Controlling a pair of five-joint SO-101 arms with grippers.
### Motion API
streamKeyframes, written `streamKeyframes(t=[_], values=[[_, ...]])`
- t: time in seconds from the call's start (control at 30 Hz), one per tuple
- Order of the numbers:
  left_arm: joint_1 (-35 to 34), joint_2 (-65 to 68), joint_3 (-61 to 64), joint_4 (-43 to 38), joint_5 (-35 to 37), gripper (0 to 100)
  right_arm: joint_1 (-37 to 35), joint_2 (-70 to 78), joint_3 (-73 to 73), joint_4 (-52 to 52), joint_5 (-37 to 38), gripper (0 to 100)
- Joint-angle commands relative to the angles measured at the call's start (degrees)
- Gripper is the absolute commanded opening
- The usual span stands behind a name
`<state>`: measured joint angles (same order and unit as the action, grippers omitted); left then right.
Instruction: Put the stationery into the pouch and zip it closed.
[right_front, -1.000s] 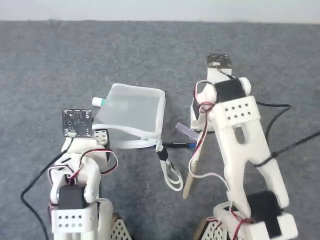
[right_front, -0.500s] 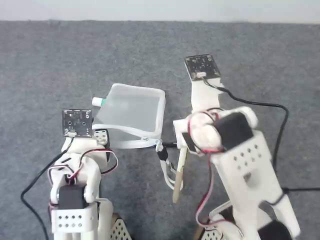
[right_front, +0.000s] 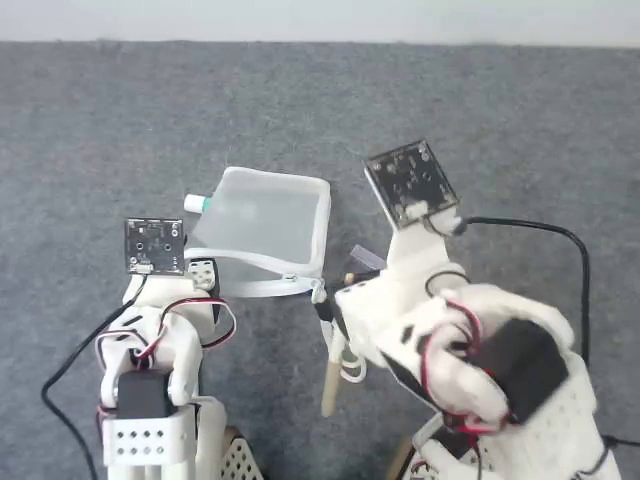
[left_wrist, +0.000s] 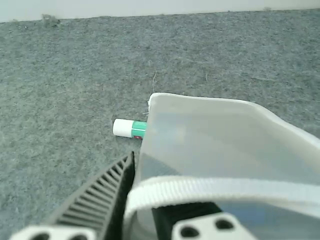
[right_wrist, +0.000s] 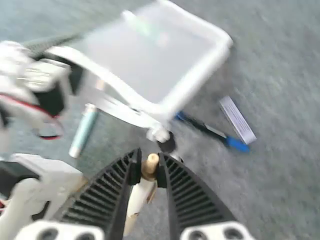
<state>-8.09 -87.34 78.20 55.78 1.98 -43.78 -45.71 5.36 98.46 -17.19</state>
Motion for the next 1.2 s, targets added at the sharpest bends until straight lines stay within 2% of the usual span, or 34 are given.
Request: streamKeyframes(t=[0.0,0.33,0.6,0.9,1.03,1.17], values=[[-0.4,-1.0,-3.4,-1.2,0.7,1,-2.2,-2.6,-2.0,-4.0,0.9,0.6],[-0.4,-1.0,-3.3,-1.2,0.7,1,-2.4,-2.8,-1.9,-10.2,3.5,0.6],[-0.4,-1.0,-3.3,-1.2,0.7,1,-2.7,-2.5,-1.8,-19.6,5.1,0.6],[-0.4,-1.0,-2.8,-1.3,0.7,1,-9.7,-2.5,2.4,-29.6,10.1,0.6],[-0.3,-1.0,-2.8,-1.3,0.7,1,-10.1,-3.1,5.4,-32.8,14.4,0.6],[-0.2,-1.0,-2.8,-1.3,0.7,1,-10.2,-3.1,5.5,-33.5,14.6,0.6]])
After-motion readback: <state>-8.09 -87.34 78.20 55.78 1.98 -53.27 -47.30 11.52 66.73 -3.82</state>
